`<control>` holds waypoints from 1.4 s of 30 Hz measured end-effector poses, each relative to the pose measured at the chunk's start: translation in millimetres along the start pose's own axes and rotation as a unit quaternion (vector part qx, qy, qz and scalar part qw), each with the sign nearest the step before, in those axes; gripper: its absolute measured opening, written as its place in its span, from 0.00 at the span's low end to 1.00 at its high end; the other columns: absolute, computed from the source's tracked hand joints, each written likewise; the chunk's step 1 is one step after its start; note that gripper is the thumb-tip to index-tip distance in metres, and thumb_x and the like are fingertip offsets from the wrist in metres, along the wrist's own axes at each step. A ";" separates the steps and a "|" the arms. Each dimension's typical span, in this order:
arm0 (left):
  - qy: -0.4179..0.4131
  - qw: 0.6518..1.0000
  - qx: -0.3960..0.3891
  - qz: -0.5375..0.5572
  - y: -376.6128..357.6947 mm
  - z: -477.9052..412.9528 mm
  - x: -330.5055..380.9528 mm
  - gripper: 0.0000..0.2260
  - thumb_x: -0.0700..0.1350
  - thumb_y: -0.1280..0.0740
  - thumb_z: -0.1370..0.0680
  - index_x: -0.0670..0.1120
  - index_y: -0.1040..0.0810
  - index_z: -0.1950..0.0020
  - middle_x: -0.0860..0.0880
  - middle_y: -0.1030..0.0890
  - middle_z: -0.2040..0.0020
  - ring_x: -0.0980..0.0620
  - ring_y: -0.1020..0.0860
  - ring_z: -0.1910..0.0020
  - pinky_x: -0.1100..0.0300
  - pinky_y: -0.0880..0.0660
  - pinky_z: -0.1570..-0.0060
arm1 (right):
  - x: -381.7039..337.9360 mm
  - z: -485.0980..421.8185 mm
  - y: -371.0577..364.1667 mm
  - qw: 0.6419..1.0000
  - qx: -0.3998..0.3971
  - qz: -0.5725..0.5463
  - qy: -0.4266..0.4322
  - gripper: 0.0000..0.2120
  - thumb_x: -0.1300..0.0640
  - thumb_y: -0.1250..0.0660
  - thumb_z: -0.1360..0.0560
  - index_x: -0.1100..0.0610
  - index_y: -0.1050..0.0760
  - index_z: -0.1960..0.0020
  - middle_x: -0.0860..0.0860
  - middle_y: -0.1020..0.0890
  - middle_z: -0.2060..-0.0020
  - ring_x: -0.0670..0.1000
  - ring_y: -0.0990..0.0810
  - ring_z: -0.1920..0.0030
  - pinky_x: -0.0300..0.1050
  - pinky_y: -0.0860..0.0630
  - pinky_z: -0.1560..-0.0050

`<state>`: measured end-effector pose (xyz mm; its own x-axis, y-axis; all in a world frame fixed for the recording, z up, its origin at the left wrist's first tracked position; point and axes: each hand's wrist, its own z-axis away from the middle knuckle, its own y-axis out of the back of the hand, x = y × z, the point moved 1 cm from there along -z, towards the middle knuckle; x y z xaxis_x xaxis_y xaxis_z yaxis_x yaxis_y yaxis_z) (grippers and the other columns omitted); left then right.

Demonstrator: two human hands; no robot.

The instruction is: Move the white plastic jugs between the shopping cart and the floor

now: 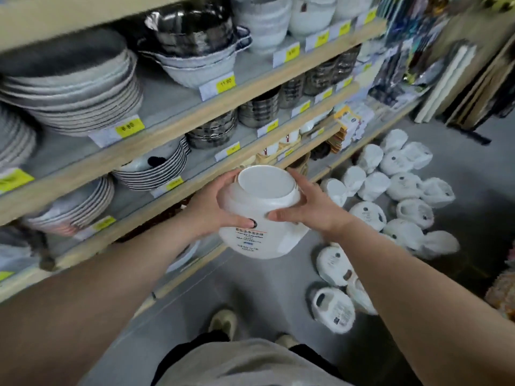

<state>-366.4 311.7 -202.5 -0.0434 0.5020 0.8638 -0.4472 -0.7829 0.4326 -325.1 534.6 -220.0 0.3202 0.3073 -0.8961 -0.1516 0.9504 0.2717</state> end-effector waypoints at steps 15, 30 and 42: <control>0.092 0.883 0.432 0.160 23.6 285.6 -39.4 0.42 0.34 0.18 0.42 0.60 0.29 0.35 0.67 0.22 0.49 0.72 0.26 0.50 0.76 0.30 0.56 | -109.2 57.7 -184.2 0.893 -0.376 0.176 0.173 0.46 0.41 0.18 0.54 0.20 0.37 0.43 0.47 0.33 0.34 0.51 0.31 0.33 0.57 0.29 0.34; 0.221 0.734 0.633 0.113 37.6 655.5 -165.3 0.50 0.52 0.16 0.49 0.61 0.32 0.29 0.58 0.26 0.34 0.57 0.29 0.34 0.52 0.30 0.33 | -121.4 285.6 -522.4 0.726 -0.597 0.241 0.244 0.57 0.45 0.17 0.51 0.33 0.42 0.27 0.46 0.34 0.30 0.50 0.32 0.33 0.54 0.32 0.31; 0.286 0.695 0.657 0.060 124.2 793.7 -269.3 0.53 0.58 0.17 0.50 0.61 0.35 0.28 0.54 0.29 0.32 0.50 0.32 0.31 0.42 0.33 0.32 | -148.6 351.7 -722.4 0.685 -0.677 0.189 0.193 0.54 0.47 0.18 0.51 0.38 0.36 0.29 0.48 0.28 0.33 0.52 0.28 0.34 0.59 0.29 0.33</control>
<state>298.9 -212.4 -176.3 -0.5266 0.1728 0.8324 0.7757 -0.3030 0.5536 65.7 -180.4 -159.8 -0.2122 0.2358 -0.9483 -0.9672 -0.1892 0.1694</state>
